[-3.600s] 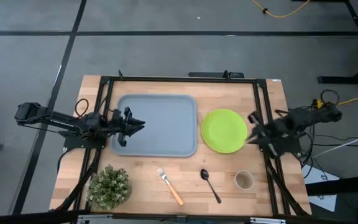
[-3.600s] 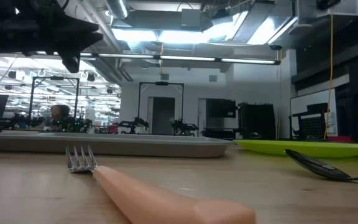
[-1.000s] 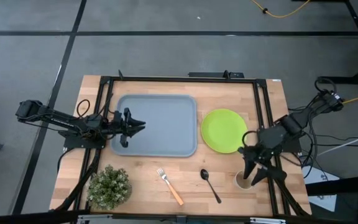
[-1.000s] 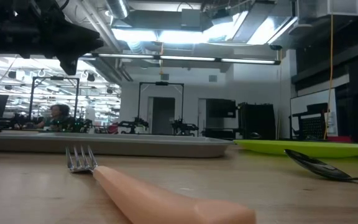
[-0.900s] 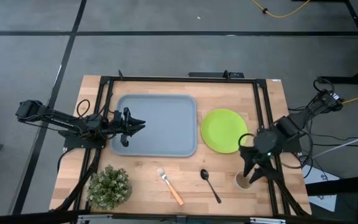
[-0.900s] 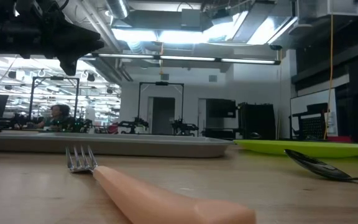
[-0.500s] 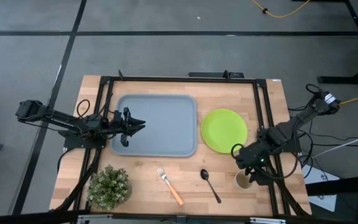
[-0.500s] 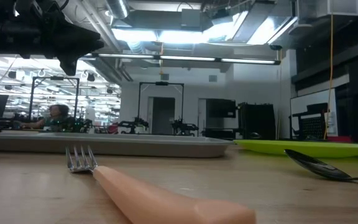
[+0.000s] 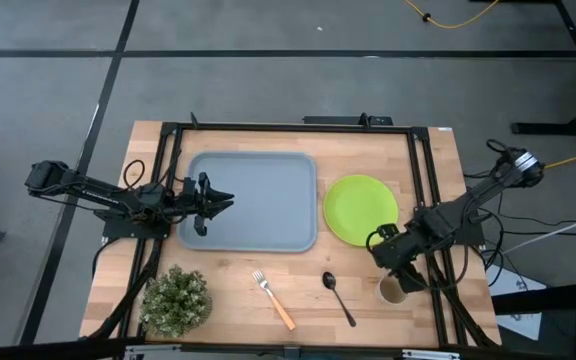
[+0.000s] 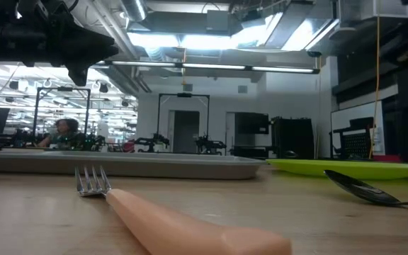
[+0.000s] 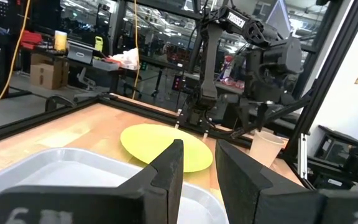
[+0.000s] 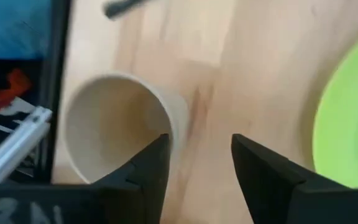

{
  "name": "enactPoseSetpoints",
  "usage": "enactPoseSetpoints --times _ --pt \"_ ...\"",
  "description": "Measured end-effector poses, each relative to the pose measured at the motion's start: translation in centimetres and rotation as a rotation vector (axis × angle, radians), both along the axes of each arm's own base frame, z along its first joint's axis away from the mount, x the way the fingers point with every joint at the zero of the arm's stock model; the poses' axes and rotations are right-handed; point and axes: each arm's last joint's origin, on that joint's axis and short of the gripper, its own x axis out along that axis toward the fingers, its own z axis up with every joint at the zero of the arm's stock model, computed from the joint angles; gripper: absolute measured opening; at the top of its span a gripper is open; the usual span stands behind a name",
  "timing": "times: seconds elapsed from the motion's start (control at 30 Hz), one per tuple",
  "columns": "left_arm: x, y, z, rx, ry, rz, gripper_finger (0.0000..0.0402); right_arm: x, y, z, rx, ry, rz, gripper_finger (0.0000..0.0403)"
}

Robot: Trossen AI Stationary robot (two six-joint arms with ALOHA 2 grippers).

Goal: Pick and place plate/cup/fork/spoon on tray
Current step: Put the brown cup on the gray tray

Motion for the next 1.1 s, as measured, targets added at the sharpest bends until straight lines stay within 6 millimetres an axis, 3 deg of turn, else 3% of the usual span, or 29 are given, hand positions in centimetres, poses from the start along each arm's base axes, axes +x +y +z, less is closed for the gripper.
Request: enactPoseSetpoints --times 0.57,1.1 --pt "0.0 0.0 -0.1 0.002 0.015 0.0 0.0086 0.5 0.5 -1.3 -0.009 0.099 -0.045 0.0177" --pt "0.0 0.0 -0.1 0.003 0.015 0.0 0.0086 1.3 1.0 -5.0 -0.088 0.239 -0.124 0.0164"
